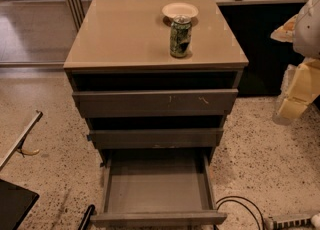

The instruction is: Close bottom drawer

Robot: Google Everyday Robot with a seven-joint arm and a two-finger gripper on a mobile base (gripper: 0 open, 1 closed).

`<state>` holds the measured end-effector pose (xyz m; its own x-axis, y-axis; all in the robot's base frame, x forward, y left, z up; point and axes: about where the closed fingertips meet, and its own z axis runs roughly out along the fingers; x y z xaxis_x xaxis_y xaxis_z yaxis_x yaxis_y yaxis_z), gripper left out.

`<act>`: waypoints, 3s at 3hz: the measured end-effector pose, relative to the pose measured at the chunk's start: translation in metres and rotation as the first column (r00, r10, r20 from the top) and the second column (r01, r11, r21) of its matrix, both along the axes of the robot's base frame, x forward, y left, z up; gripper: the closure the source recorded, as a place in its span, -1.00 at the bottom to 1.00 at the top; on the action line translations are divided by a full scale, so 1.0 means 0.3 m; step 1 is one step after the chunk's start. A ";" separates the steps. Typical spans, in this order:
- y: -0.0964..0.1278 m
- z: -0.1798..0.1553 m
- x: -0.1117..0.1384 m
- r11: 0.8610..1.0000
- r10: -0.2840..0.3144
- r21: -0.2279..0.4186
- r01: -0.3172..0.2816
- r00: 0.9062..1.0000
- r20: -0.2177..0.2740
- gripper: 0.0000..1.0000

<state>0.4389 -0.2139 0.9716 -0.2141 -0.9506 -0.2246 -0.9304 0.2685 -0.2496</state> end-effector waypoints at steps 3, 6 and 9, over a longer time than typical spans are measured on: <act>0.092 -0.640 0.001 0.979 0.075 0.196 -0.057 0.993 -0.087 -1.00; 0.288 -1.216 -0.074 0.906 0.132 0.412 -0.102 0.990 -0.046 -1.00; 0.240 -1.337 0.000 0.890 0.168 0.433 -0.141 0.985 -0.025 -1.00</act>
Offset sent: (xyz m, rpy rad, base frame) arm 0.0087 0.0164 -0.2053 0.1871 0.1072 0.0415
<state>0.4390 -0.1418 0.5706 -0.0986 -0.7873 -0.6086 -0.9784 0.1882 -0.0850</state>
